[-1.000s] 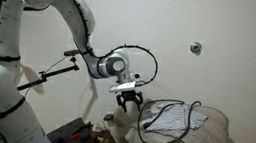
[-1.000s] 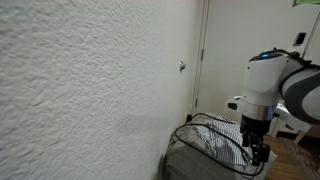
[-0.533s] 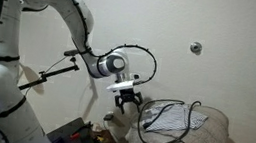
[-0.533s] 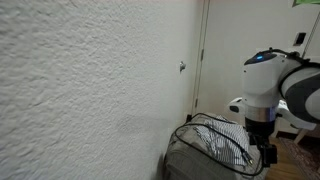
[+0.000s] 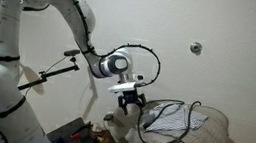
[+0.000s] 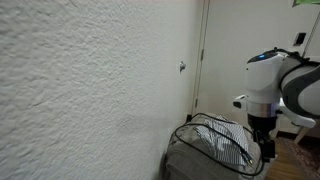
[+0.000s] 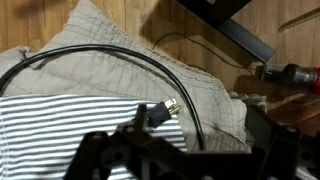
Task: Tie a knot using the black cable
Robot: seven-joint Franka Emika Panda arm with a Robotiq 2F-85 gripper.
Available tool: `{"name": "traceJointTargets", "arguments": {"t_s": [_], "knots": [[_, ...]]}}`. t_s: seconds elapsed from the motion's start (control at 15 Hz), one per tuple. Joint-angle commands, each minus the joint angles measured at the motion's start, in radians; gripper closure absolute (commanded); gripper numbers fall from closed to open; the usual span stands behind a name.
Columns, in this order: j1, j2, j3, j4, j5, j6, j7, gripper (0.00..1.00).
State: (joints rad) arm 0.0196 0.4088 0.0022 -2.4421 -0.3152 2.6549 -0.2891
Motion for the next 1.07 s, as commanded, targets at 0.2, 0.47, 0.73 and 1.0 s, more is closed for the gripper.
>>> {"name": "traceJointTargets", "arguments": {"t_s": [0.2, 0.47, 0.73, 1.0], "knots": [[0.045, 0.006, -0.029, 0.023, -0.046, -0.021, 0.068, 0.0], [0.114, 0.036, -0.099, 0.065, -0.129, 0.014, 0.248, 0.0], [0.143, 0.082, -0.148, 0.104, -0.165, 0.037, 0.371, 0.0], [0.053, 0.146, -0.097, 0.115, -0.06, 0.105, 0.293, 0.0]]}}
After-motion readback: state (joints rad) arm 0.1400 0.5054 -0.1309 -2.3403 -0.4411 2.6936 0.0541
